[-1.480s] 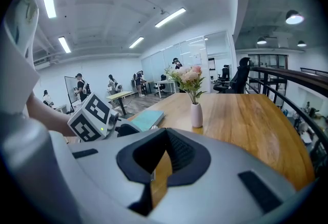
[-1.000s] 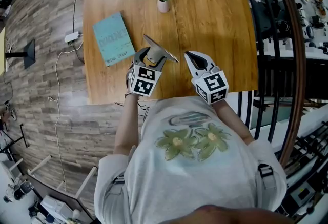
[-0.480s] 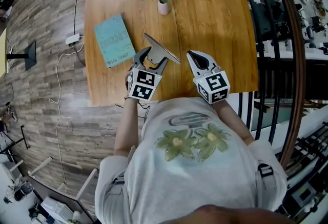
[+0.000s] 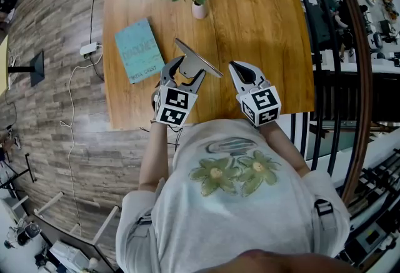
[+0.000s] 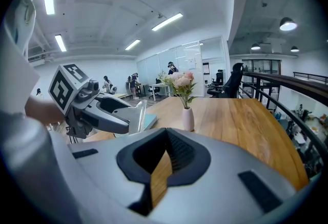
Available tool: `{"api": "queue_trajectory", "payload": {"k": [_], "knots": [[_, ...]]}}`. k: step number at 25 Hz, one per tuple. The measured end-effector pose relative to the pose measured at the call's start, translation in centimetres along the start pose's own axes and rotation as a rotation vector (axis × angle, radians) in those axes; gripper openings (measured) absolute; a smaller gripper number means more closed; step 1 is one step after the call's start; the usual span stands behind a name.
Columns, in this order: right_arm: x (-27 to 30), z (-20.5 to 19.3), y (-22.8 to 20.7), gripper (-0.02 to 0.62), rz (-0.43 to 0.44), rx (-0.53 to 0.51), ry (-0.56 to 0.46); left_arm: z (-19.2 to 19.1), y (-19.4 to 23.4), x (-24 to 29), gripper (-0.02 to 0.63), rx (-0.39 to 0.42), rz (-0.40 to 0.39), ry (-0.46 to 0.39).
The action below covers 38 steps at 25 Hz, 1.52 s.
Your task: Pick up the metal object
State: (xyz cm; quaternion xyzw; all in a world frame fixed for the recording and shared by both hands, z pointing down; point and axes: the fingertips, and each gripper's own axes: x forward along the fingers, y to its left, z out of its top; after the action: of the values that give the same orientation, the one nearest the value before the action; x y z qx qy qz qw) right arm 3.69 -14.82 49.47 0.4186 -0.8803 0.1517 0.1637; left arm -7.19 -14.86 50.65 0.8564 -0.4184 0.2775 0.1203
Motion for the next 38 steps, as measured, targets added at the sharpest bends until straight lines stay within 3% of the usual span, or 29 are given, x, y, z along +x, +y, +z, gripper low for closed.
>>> {"api": "queue_trajectory", "payload": {"k": [16,38], "knots": [[-0.1,0.3,-0.2,0.008,0.001,-0.009,-0.009,3.8,-0.1,-1.3,0.301,-0.002,-0.006,-0.103],[-0.3,0.2,0.3,0.008,0.016,-0.047,0.006,4.3,-0.2,-1.8,0.301,-0.006,-0.006,-0.119]]}}
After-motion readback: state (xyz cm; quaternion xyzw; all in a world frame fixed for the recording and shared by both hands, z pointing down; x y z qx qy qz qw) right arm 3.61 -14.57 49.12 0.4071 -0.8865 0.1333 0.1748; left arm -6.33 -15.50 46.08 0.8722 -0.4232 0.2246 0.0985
